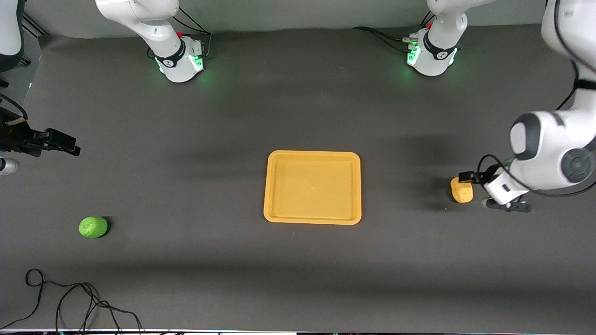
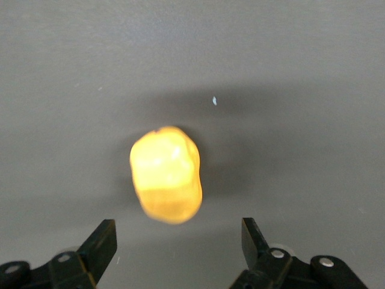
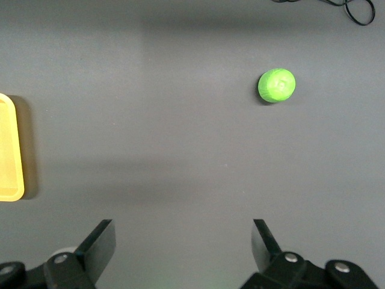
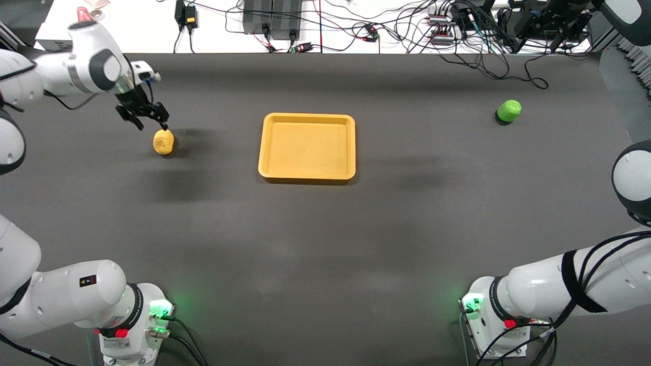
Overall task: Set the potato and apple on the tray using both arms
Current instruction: 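Reach the left gripper down to the yellow potato and grasp it, then carry the potato with the left gripper onto the tray and release, then grasp the green apple with the right gripper while the left gripper withdraws, then lift the green apple with the right gripper and carry it toward the tray, then lower the apple onto the tray beside the potato and open the right gripper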
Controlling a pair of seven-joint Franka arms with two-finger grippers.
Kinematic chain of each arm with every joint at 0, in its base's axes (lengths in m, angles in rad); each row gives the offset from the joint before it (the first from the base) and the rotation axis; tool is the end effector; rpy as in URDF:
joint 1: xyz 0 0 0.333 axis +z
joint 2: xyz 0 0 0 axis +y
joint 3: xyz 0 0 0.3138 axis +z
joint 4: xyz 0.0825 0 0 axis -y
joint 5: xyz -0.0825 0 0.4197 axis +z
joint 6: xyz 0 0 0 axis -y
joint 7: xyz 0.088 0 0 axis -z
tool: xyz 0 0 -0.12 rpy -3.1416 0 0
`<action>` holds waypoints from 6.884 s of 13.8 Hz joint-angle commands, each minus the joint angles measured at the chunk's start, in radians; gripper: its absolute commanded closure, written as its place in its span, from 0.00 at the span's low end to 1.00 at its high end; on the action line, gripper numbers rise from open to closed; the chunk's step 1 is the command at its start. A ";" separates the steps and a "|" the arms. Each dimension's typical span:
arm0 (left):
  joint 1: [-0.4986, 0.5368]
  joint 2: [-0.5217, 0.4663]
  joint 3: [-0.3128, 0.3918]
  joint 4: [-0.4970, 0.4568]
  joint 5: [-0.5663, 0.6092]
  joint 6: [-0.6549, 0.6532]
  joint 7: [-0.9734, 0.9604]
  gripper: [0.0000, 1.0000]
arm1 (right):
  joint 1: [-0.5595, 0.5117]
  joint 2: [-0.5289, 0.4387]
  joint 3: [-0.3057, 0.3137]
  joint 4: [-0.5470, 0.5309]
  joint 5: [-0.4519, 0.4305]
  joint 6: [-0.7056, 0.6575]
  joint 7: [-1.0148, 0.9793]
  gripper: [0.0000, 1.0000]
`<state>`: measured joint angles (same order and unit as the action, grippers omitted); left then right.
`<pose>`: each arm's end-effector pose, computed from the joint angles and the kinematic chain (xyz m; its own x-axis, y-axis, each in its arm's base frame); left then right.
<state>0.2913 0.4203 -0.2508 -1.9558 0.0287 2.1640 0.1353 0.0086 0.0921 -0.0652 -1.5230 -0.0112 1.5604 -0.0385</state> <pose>0.6154 0.0271 0.2122 0.9767 -0.1104 -0.1838 -0.0917 -0.9900 0.1070 0.6142 -0.0345 0.5772 0.9983 -0.0182 -0.0551 -0.0174 -0.9997 0.0151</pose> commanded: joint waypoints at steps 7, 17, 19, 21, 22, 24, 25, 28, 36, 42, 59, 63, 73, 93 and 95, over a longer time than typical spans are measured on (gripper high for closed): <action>-0.004 0.094 0.002 0.014 0.091 0.051 -0.014 0.54 | 0.007 -0.009 -0.010 0.011 0.017 -0.016 0.005 0.00; -0.315 0.067 -0.079 0.371 -0.085 -0.271 -0.627 0.67 | 0.007 -0.012 -0.012 -0.028 0.017 0.000 -0.006 0.00; -0.424 0.116 -0.077 0.368 -0.087 -0.212 -0.716 0.70 | 0.007 -0.011 -0.037 -0.032 0.017 0.024 -0.033 0.00; -0.501 0.173 -0.077 0.368 -0.081 -0.149 -0.773 0.70 | 0.005 0.003 -0.126 -0.061 0.020 0.094 -0.198 0.00; -0.533 0.199 -0.076 0.367 -0.073 -0.139 -0.786 0.69 | 0.004 0.011 -0.171 -0.077 0.020 0.130 -0.268 0.00; -0.550 0.244 -0.070 0.362 -0.043 -0.106 -0.792 0.68 | 0.001 0.038 -0.249 -0.075 0.026 0.176 -0.378 0.00; -0.549 0.262 -0.070 0.364 -0.027 -0.101 -0.792 0.66 | -0.001 0.049 -0.275 -0.071 0.046 0.196 -0.426 0.00; -0.555 0.276 -0.070 0.365 -0.006 -0.073 -0.812 0.53 | -0.016 0.115 -0.303 -0.071 0.097 0.245 -0.457 0.00; -0.494 0.198 -0.062 0.461 0.006 -0.125 -0.855 0.00 | -0.039 0.444 -0.303 -0.072 0.310 0.569 -0.584 0.00; -0.189 -0.086 -0.059 0.433 0.091 -0.309 -0.449 0.01 | -0.039 0.599 -0.300 -0.068 0.419 0.722 -0.639 0.00; 0.031 -0.359 -0.039 0.178 0.005 -0.368 0.004 0.01 | -0.042 0.603 -0.326 0.070 0.398 0.579 -0.732 0.62; 0.011 -0.357 -0.030 0.181 0.002 -0.354 -0.011 0.01 | -0.033 0.378 -0.344 0.073 0.213 0.324 -0.617 0.62; -0.345 -0.374 0.281 0.192 -0.043 -0.355 -0.065 0.01 | 0.546 0.186 -0.340 0.075 0.134 0.102 0.232 0.62; -0.462 -0.356 0.398 0.374 -0.024 -0.523 -0.108 0.00 | 0.973 0.885 -0.222 0.374 0.157 0.644 1.160 0.62; -0.451 -0.354 0.403 0.374 -0.036 -0.524 -0.109 0.00 | 0.973 0.894 -0.222 0.373 0.154 0.644 1.157 0.61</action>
<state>-0.1579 0.0635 0.1424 -1.5958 -0.0040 1.6614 0.0402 0.9812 0.9899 -0.2876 -1.1509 0.1449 2.1985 1.1154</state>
